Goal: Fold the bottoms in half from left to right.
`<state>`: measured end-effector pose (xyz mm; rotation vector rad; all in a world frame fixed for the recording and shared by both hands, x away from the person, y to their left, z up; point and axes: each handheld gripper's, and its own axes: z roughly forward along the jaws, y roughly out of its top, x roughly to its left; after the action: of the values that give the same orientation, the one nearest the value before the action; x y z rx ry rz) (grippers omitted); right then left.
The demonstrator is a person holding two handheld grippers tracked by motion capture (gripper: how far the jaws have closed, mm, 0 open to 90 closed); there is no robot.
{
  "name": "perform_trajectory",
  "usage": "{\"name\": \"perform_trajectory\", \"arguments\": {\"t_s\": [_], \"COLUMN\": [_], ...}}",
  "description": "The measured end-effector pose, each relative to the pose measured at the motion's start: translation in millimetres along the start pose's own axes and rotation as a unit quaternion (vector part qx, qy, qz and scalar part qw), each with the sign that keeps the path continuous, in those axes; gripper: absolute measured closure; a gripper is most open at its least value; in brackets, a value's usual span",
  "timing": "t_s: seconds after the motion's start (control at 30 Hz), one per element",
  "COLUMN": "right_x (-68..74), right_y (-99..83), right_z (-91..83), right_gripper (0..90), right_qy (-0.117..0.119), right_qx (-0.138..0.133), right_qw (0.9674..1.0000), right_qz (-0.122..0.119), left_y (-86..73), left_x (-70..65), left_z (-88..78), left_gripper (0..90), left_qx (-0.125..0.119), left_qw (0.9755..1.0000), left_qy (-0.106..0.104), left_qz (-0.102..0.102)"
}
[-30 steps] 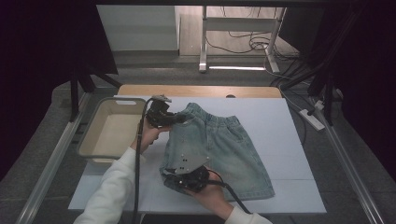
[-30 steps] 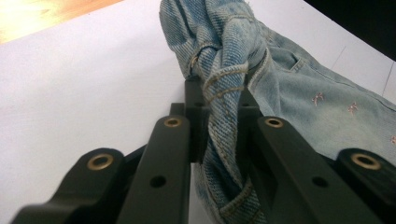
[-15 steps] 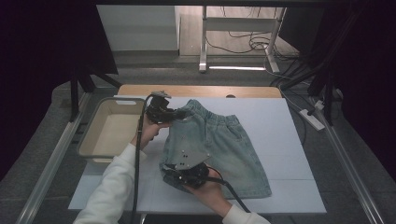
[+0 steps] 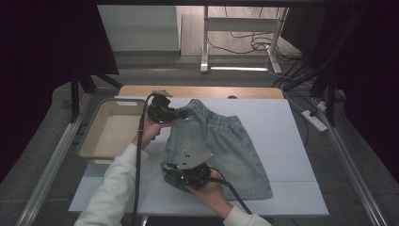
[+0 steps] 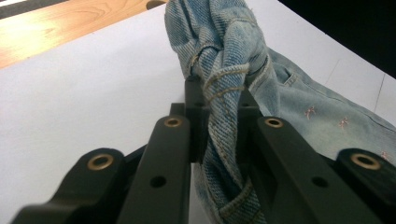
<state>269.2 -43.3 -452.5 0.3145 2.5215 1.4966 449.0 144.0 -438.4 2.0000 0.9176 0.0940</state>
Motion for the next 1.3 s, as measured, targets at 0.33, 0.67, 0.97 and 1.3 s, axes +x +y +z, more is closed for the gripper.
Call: {"name": "perform_trajectory", "arguments": {"t_s": [0.33,0.67,0.97,1.3], "right_x": [4.1,5.8,7.5,8.9], "right_y": [4.8,7.9,13.8,31.1], "right_z": [15.7,19.3,23.7,35.6], "right_gripper": [84.0,83.9,84.1,84.2], "right_qy": [0.016,0.019,0.012,0.013], "right_qx": [-0.005,-0.006,0.002,-0.009], "right_qw": [0.9998,0.9998,0.9999,0.9998], "right_qz": [-0.003,-0.005,-0.005,-0.011], "left_y": [-5.0,-6.3,-2.9,2.5], "left_x": [6.4,9.0,11.6,18.5], "left_z": [-16.2,-21.5,-24.2,-42.1], "left_gripper": [81.0,81.0,81.1,81.1], "left_qx": [-0.007,-0.005,-0.008,-0.010], "left_qw": [1.0000,1.0000,0.9999,0.9999], "left_qy": [0.002,0.000,-0.007,-0.003], "left_qz": [-0.005,-0.006,0.000,0.005]}}
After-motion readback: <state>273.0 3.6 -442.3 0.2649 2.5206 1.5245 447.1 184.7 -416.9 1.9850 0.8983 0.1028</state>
